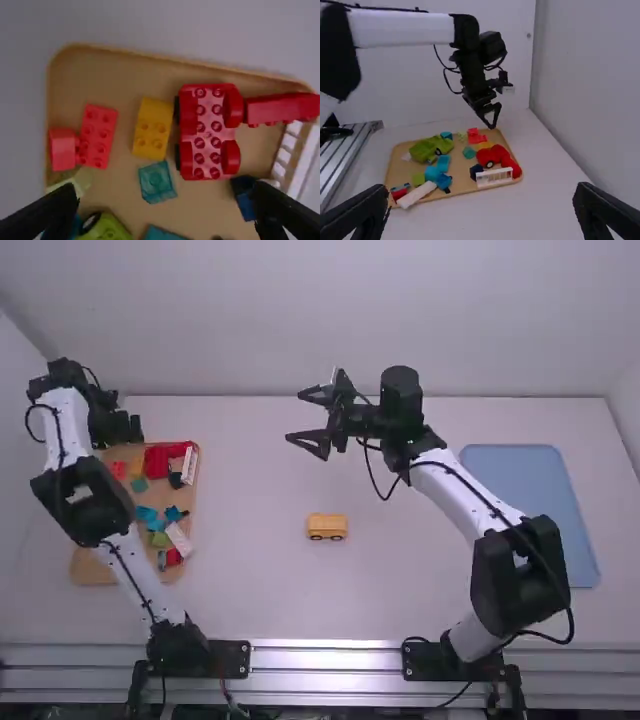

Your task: Assemble lego blocks to make yellow taxi

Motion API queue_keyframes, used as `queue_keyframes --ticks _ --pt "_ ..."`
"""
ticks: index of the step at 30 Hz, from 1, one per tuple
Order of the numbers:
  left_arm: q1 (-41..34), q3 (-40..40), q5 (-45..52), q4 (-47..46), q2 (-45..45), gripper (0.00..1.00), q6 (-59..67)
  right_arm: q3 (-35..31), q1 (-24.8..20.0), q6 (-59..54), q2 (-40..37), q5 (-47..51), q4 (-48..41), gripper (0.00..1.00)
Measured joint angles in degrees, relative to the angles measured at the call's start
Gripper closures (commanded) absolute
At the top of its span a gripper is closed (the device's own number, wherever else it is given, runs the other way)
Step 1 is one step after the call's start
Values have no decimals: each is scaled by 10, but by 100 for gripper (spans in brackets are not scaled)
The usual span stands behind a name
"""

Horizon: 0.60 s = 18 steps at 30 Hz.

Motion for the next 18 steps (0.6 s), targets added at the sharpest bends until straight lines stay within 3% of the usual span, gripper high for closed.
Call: queue_keyframes --ticks 3,8,18 --pt "1 42 -8 -23 48 7 37 0 0 1 0 5 0 1" --pt "0 23 -43 21 76 28 70 0 0 2 0 31 0 1" --pt "15 -38 -36 63 76 39 108 0 0 1 0 46 0 1"
